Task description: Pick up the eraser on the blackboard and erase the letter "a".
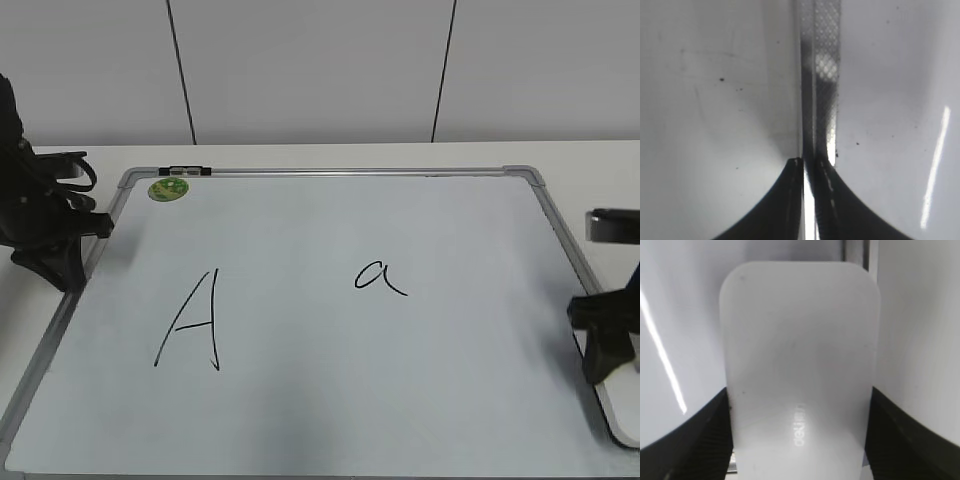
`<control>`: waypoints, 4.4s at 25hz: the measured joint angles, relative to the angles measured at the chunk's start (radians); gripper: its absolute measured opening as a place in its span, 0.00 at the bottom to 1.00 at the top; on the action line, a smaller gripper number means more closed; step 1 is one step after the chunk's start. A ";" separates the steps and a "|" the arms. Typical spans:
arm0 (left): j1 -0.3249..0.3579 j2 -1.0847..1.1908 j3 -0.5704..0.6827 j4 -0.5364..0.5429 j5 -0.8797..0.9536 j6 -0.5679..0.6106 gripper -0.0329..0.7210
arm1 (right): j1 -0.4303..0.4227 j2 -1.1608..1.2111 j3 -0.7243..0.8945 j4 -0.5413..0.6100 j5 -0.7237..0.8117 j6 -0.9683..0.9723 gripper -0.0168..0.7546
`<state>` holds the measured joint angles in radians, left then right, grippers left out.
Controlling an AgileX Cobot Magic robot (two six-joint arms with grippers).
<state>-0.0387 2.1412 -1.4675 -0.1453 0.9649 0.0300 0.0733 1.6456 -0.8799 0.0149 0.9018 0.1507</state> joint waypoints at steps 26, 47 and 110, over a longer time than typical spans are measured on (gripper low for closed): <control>0.000 0.000 0.000 -0.002 0.002 0.002 0.12 | 0.213 0.634 -0.960 0.030 0.332 -0.052 0.70; 0.000 0.000 0.000 -0.002 0.002 0.002 0.12 | 0.471 0.681 -1.003 0.087 0.341 -0.118 0.70; 0.000 0.000 0.000 -0.004 0.004 0.002 0.13 | -0.043 0.343 -0.612 0.009 0.235 -0.125 0.70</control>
<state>-0.0387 2.1412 -1.4675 -0.1491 0.9690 0.0322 0.0301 1.9885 -1.4916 0.0236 1.1367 0.0255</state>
